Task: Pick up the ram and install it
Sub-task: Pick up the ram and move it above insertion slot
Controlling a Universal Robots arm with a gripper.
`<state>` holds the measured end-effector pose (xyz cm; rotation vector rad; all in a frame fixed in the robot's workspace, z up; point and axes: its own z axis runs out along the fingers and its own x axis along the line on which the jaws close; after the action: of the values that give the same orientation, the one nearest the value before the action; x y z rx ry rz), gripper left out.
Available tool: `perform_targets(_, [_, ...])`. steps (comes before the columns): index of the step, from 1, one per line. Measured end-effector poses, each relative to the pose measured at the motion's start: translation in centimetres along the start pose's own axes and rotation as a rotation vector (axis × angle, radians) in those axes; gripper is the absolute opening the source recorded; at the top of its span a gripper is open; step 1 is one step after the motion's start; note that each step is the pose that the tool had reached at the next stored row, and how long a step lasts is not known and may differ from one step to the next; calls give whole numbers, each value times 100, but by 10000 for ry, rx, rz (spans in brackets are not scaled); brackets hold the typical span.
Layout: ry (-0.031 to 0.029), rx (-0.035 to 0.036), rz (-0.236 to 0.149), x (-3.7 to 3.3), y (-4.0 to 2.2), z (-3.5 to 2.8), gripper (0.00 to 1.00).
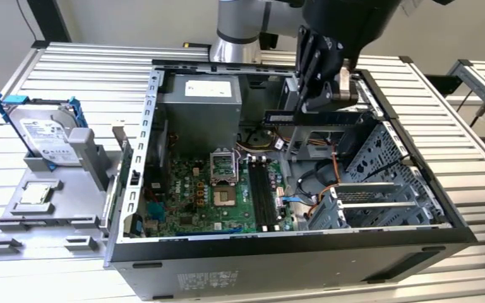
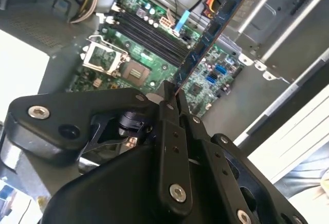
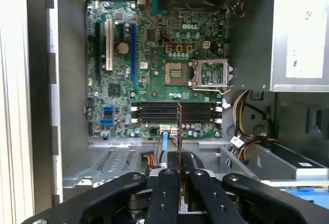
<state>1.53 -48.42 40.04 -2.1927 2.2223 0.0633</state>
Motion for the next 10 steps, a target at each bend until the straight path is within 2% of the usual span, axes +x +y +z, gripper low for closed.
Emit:
perform_targets(6, [1, 0, -1, -235, 4, 10, 0])
perform_targets(10, [-1, 0, -1, -366, 6, 16, 0])
